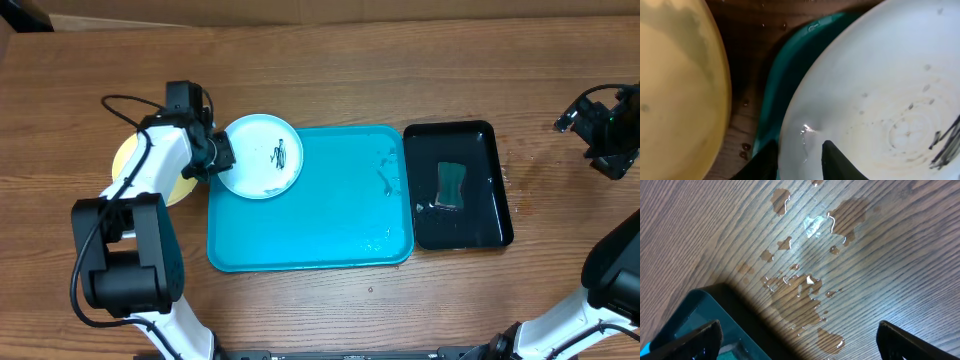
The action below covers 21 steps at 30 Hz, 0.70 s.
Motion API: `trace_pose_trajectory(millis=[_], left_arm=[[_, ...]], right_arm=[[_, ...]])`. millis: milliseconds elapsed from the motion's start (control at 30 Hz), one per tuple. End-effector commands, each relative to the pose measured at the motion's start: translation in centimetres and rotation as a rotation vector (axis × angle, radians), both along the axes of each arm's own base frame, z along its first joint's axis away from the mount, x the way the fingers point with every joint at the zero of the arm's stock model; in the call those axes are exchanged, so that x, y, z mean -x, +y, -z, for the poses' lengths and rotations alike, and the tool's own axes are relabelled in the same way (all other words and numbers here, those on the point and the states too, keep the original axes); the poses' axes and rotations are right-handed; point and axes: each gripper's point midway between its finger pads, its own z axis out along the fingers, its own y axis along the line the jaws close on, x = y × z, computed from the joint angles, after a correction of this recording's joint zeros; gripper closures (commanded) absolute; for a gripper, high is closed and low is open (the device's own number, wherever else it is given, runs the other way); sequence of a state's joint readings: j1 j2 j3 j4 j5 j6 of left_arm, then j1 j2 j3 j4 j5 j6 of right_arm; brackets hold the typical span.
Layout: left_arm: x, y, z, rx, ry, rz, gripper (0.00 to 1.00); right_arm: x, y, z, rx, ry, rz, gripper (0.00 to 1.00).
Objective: Clean dirty plates on tray and stack at the side
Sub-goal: 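Move the left gripper to the white plate rim on the teal tray and grasp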
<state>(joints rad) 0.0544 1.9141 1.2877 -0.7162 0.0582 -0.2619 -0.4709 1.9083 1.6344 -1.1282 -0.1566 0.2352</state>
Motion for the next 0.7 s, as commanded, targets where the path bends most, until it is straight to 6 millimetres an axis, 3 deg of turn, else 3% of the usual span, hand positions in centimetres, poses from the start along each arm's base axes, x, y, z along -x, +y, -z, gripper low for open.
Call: trace_pose_trajectory(millis=[0, 433, 667], left_arm=[[0.18, 0.23, 0.10, -0.020, 0.001, -0.009, 0.70], [0.22, -0.48, 0.09, 0.007, 0.003, 0.003, 0.71], [0.35, -0.67, 0.12, 0.015, 0.008, 0.006, 0.89]], right_arm=[[-0.15, -0.31, -0.84, 0.016, -0.021, 0.005, 0.00], [-0.15, -0.31, -0.84, 0.017, -0.021, 0.005, 0.00], [-0.15, -0.31, -0.84, 0.017, -0.021, 0.005, 0.00]])
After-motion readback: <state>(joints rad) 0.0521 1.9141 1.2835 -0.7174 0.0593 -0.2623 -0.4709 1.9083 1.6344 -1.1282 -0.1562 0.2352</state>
